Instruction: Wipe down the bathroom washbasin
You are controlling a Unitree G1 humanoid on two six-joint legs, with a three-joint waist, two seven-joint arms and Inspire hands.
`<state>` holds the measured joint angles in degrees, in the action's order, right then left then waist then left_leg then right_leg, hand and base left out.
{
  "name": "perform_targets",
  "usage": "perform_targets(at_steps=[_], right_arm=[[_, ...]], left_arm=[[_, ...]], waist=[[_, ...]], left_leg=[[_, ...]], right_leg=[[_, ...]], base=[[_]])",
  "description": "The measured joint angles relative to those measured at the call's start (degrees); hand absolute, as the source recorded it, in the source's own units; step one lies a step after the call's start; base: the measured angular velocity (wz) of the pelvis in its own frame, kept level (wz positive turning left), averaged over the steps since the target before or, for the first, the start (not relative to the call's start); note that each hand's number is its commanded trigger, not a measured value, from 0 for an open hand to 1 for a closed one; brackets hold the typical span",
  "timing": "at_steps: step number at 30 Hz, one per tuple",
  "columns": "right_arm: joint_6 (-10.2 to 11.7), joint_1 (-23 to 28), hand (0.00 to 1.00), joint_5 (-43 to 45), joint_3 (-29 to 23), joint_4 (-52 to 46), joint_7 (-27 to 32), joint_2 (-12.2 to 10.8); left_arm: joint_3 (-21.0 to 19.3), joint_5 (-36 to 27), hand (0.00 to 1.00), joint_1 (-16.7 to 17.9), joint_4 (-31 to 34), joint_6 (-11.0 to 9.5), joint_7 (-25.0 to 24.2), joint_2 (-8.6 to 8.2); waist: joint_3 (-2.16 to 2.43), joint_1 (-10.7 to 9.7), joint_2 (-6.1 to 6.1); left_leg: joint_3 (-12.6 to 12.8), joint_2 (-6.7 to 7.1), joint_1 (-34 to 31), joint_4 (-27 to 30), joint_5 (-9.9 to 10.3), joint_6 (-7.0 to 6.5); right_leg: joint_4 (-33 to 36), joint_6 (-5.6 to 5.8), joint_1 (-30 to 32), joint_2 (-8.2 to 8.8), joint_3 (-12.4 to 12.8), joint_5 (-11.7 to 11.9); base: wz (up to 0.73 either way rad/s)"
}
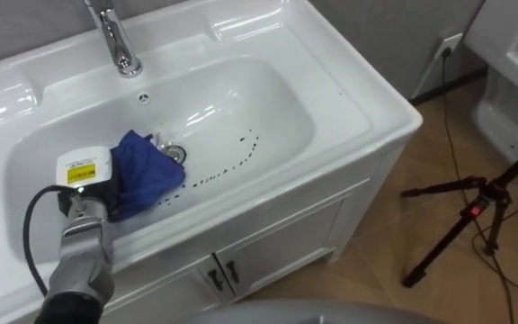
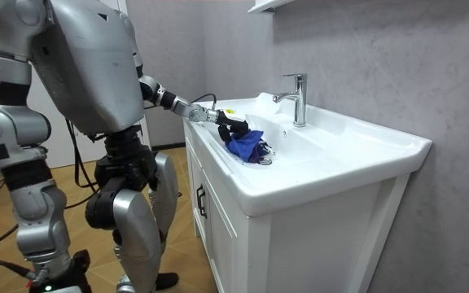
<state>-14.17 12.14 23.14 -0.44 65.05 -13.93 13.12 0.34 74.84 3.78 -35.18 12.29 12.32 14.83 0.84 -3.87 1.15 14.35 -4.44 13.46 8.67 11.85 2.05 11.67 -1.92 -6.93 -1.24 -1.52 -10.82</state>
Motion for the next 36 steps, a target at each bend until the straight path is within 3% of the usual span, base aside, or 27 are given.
perform_targets(at_steps=[1,6,10,20,27,33,36], right_arm=[[-0.35,-0.16,0.0,0.2,-0.89,-0.01,-0.02,0.08],[-0.94,-0.5,0.0,0.18,-1.1,0.02,0.06,0.44],[-0.82,-0.99,0.0,0.17,-1.1,0.01,0.27,0.43],[-0.86,-1.92,0.0,0.12,-3.76,-0.04,1.58,0.35],[-0.91,-2.49,0.0,0.38,-6.05,0.0,3.28,0.35],[-0.89,-3.19,0.0,2.18,-7.13,-0.01,5.28,0.68],[-0.86,-3.19,0.0,1.86,-7.17,-0.01,5.2,0.68]], left_arm=[[0.02,1.73,1.0,-0.05,-0.77,0.37,0.0,0.03],[1.17,7.26,1.0,-0.48,-3.57,1.94,-0.09,0.11],[2.27,8.58,1.0,-0.52,-5.04,3.64,-0.09,0.11],[2.14,8.47,1.0,-0.66,-4.01,3.82,-0.98,0.44],[2.04,8.59,1.0,-1.61,-3.79,3.83,-5.4,1.81],[1.92,8.58,1.0,-2.27,-3.24,3.83,-8.83,2.86],[-0.17,8.52,1.0,-2.47,-2.85,3.83,-10.24,2.92]], waist=[[0.06,-0.77,0.24],[0.45,-0.94,1.6],[0.36,-1.09,2.3],[0.21,-1.94,2.84],[0.14,-1.93,3.07],[-0.09,-1.89,4.35],[-0.12,-1.68,4.75]], left_leg=[[-0.06,-0.05,-0.1,0.01,0.0,0.0],[-0.03,-0.26,-0.2,0.02,-0.01,0.0],[-0.07,-0.44,0.12,0.05,-0.02,0.02],[-0.42,-0.56,-0.75,0.2,-0.02,0.02],[-0.47,-0.74,-1.02,0.92,-0.02,0.02],[-0.6,-0.75,-1.98,1.01,-0.02,0.02],[-0.76,-0.75,-1.97,1.01,-0.02,0.02]], right_leg=[[0.04,-0.04,0.04,-0.04,-0.16,0.01],[0.12,-0.36,0.61,-0.48,0.75,0.23],[0.13,-0.54,0.59,-0.86,1.64,0.24],[0.12,-0.71,1.24,-0.91,1.37,0.17],[0.19,-0.93,1.39,-1.06,1.44,0.11],[0.91,-1.0,2.24,-1.04,1.32,0.09],[0.86,-1.01,2.28,-1.03,1.29,0.07]], base=[[0.0],[-0.1],[-0.11],[0.01],[-0.02],[0.0],[0.0]])
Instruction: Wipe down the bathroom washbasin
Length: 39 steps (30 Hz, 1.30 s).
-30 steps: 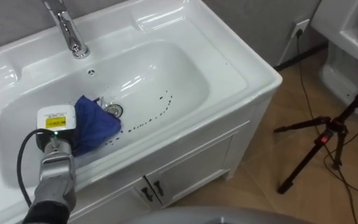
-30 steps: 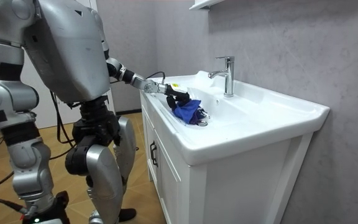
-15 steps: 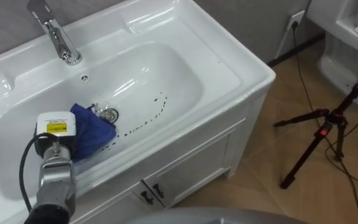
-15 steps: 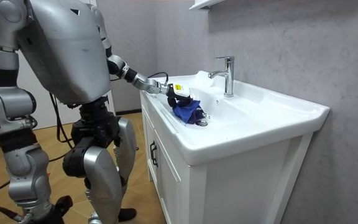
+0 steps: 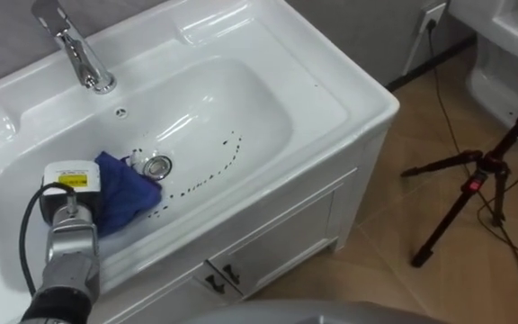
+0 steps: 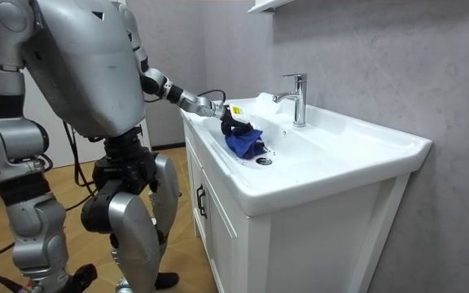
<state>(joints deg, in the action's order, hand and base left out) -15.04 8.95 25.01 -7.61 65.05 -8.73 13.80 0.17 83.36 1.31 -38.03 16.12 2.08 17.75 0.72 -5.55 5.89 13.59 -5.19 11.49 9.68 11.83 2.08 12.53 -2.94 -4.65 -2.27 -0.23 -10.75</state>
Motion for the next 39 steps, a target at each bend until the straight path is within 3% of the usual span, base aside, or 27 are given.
perform_targets(at_steps=[6,10,13,16,20,26,31,39], right_arm=[[0.38,-0.56,0.0,-1.79,1.48,-0.15,-0.21,0.13],[1.86,-3.47,0.0,-2.55,3.02,2.56,-0.09,-0.1],[2.58,-3.62,0.0,-4.82,4.88,2.57,0.11,-0.09],[3.52,-3.78,0.0,-6.54,6.41,3.82,0.51,-0.25],[4.25,-3.31,0.0,-6.58,7.19,4.02,0.81,-0.55],[4.22,-3.02,0.0,-6.51,11.03,4.01,-0.21,-0.54],[4.23,-3.14,0.0,-6.81,11.85,4.21,-0.65,-0.61],[3.55,-3.21,0.0,-7.15,13.18,3.78,-0.2,-0.83]], left_arm=[[-1.7,-3.97,1.0,-1.1,1.63,0.01,-1.06,0.37],[-2.0,-6.6,1.0,-1.21,4.33,0.22,-3.62,0.53],[-1.69,-8.19,1.0,-1.18,6.12,0.3,-4.09,0.64],[0.27,-9.01,1.0,-0.7,9.35,1.5,-5.61,0.67],[1.79,-9.05,1.0,-0.52,10.35,2.59,-6.19,0.31],[4.68,-8.98,1.0,-0.53,11.04,3.98,-6.27,-0.43],[6.99,-8.99,1.0,-0.75,10.97,4.31,-6.05,-0.86],[8.71,-8.9,1.0,-0.71,12.81,6.19,-6.47,-1.53]], waist=[[-0.1,1.09,-0.27],[-0.61,0.94,-0.97],[-0.72,0.72,-1.44],[-1.11,0.08,-2.42],[-0.91,-0.3,-3.55],[-0.92,-0.58,-3.83],[-1.06,-2.04,-4.41],[-1.07,-2.04,-5.15]], left_leg=[[-0.25,-0.01,-0.84,0.05,0.0,0.0],[-0.38,0.0,-1.18,0.02,0.0,0.0],[-1.42,0.12,-1.96,0.12,0.0,0.01],[-1.48,0.47,-1.94,-0.04,-0.12,0.2],[-1.16,0.78,-1.88,-0.2,-0.11,0.19],[-0.97,1.13,-1.63,-0.19,-0.12,0.19],[-0.97,1.18,-1.33,-0.32,-0.11,0.19],[-0.79,1.4,-1.64,-0.39,-0.12,0.19]], right_leg=[[0.53,-0.13,1.14,0.16,-0.92,-0.38],[1.02,-0.2,1.57,0.34,-1.68,-0.62],[1.1,-0.13,1.68,0.98,-2.71,-0.66],[1.15,0.2,1.6,1.07,-3.3,-1.19],[0.53,0.58,1.14,1.38,-3.49,-1.21],[0.24,0.86,0.57,1.95,-4.14,-1.11],[-0.48,1.04,-0.53,2.14,-4.73,-1.2],[-0.92,1.47,-0.27,2.17,-4.48,-0.93]], base=[[0.06],[0.05],[0.2],[0.2],[0.05],[0.04],[0.13],[0.0]])
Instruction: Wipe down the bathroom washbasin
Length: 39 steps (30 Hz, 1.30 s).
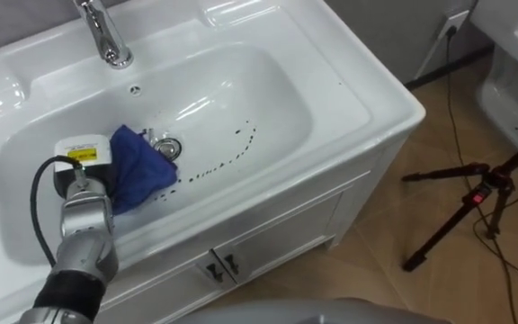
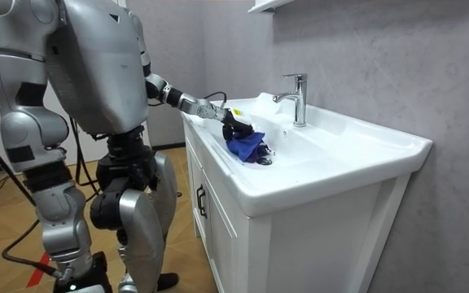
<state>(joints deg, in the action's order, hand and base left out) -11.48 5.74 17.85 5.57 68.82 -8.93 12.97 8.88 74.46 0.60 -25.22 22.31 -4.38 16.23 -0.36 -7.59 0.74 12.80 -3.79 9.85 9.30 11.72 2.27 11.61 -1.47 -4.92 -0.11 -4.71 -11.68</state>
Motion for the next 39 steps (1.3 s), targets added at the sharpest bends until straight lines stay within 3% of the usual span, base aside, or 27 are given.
perform_targets(at_steps=[8,11,21,26,31,39], right_arm=[[0.8,-2.41,0.0,-0.08,4.4,0.36,-1.23,-0.5],[1.52,-2.5,0.0,-0.07,4.55,0.17,-2.32,-0.71],[1.47,-1.8,0.0,-0.07,4.55,0.41,-3.48,-1.21],[1.47,-1.82,0.0,0.0,5.11,0.41,-3.78,-1.96],[1.45,-2.03,0.0,0.0,6.7,0.38,-4.0,-2.18],[1.57,-2.01,0.0,0.06,6.68,0.41,-4.93,-2.26]], left_arm=[[9.86,-0.78,1.0,-0.45,6.02,-0.2,-2.31,-1.27],[11.89,-3.04,1.0,-1.27,6.77,-0.69,-2.39,-1.62],[11.95,-7.61,1.0,-2.38,7.27,-0.77,-2.28,-1.97],[11.96,-12.05,1.0,-3.6,7.18,-1.36,-0.94,-3.4],[12.09,-14.37,1.0,-4.51,7.19,-2.27,-0.77,-4.29],[13.45,-16.41,1.0,-6.67,10.63,-4.22,-1.33,-6.03]], waist=[[-0.01,-0.56,-0.02],[-0.01,-0.94,-0.03],[-0.05,-1.61,-0.1],[-0.05,-2.11,-0.09],[-0.13,-4.03,0.02],[-0.61,-4.9,0.03]], left_leg=[[1.46,0.68,-0.32,-0.18,-0.01,-0.02],[1.55,0.91,-0.26,-0.19,0.0,-0.02],[1.54,1.06,-0.48,-0.24,0.0,-0.03],[1.59,1.1,-0.59,-0.24,0.0,-0.03],[2.11,1.14,-0.66,-0.23,0.0,-0.03],[2.44,1.2,-1.21,-0.21,0.0,-0.04]], right_leg=[[-0.93,0.84,0.05,0.79,-0.01,0.59],[-0.88,0.99,0.05,1.0,0.16,0.67],[-0.99,1.06,0.15,1.14,0.22,0.67],[-0.92,1.15,0.18,1.2,0.02,0.72],[-0.96,1.21,0.17,1.35,-0.1,0.76],[-0.74,1.41,1.16,1.4,0.52,0.91]], base=[[-0.01],[-0.07],[0.0],[0.03],[0.02],[-0.04]])
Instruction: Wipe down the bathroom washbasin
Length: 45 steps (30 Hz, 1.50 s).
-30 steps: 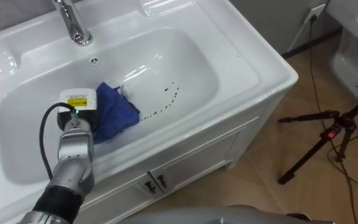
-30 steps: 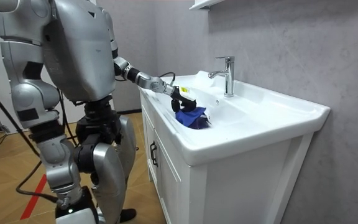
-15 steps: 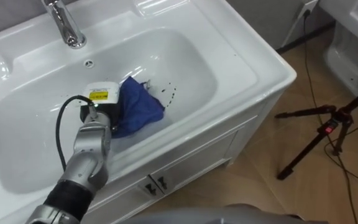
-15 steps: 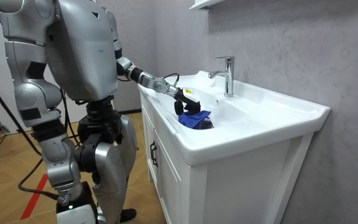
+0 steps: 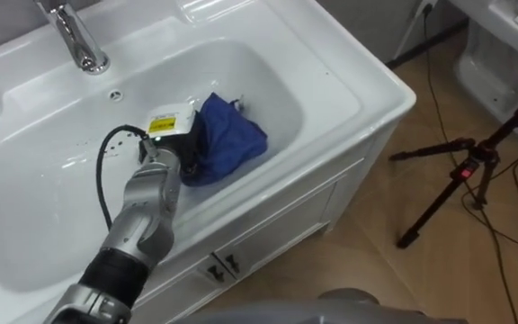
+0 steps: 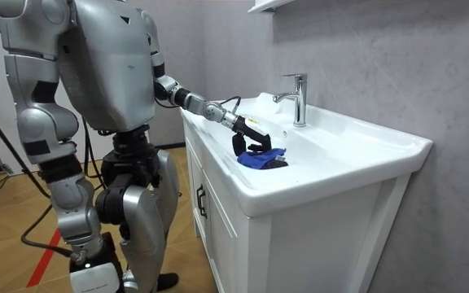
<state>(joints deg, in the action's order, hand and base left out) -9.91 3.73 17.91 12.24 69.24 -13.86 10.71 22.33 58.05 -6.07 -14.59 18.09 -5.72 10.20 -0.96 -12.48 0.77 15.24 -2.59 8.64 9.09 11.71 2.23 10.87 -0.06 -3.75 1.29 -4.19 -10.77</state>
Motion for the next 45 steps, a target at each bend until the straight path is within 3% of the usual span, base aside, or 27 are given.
perform_targets(at_steps=[6,13,20,26,33,40,45], right_arm=[[0.61,-0.25,0.0,0.66,-0.12,0.07,0.89,-0.36],[0.03,1.22,0.0,0.63,-0.12,2.68,1.15,-1.11],[-0.13,1.35,0.0,0.63,-0.11,3.87,1.01,-1.15],[-0.21,0.75,0.0,1.12,-0.13,3.4,0.46,-1.16],[-1.19,0.74,0.0,1.12,-0.15,3.58,0.5,-1.35],[-3.05,0.95,0.0,1.02,-1.99,2.42,0.21,-1.23],[-4.06,2.62,0.0,1.17,-4.8,0.98,0.04,-1.37]], left_arm=[[1.54,-2.32,1.0,-3.97,-0.03,-3.07,0.12,-0.11],[0.39,-4.63,1.0,-4.9,-0.96,-3.1,0.6,-0.02],[0.84,-6.83,1.0,-7.58,-4.69,-3.14,1.71,-0.11],[0.73,-6.76,1.0,-7.96,-4.36,-3.14,1.76,-0.18],[0.32,-6.73,1.0,-7.93,-4.51,-3.12,1.66,-0.03],[-2.23,-6.69,1.0,-7.93,-12.57,-3.29,3.9,-0.3],[-7.16,-6.6,1.0,-6.51,-18.03,-4.48,6.14,-1.24]], waist=[[-0.05,-1.48,0.0],[-0.26,-2.86,-0.14],[-0.33,-2.93,0.04],[-0.1,-2.88,0.62],[-0.22,-2.63,0.41],[-0.21,-2.22,-0.16],[0.58,-1.06,-0.78]], left_leg=[[0.33,-0.05,0.07,-0.01,0.0,0.0],[0.55,0.03,0.19,-0.41,0.02,-0.03],[0.69,0.06,0.23,-0.41,0.03,-0.05],[1.39,0.11,0.18,-0.37,0.02,-0.05],[1.93,0.12,0.93,-0.56,0.02,-0.06],[3.04,0.09,2.59,-0.66,0.03,-0.06],[3.68,-0.31,3.39,-0.83,0.03,-0.06]], right_leg=[[0.91,0.02,0.73,-0.42,2.0,0.04],[0.89,0.03,0.86,-0.47,2.6,0.11],[0.73,0.21,1.11,-0.48,2.67,0.36],[0.91,0.31,1.84,-0.59,3.85,0.43],[1.56,0.28,1.34,-0.71,4.59,0.61],[1.55,0.3,0.77,-0.94,5.46,0.55],[1.79,0.0,0.68,-1.63,6.36,0.74]], base=[[-0.15],[-0.03],[0.01],[-0.08],[-0.09],[-0.08],[-0.11]])
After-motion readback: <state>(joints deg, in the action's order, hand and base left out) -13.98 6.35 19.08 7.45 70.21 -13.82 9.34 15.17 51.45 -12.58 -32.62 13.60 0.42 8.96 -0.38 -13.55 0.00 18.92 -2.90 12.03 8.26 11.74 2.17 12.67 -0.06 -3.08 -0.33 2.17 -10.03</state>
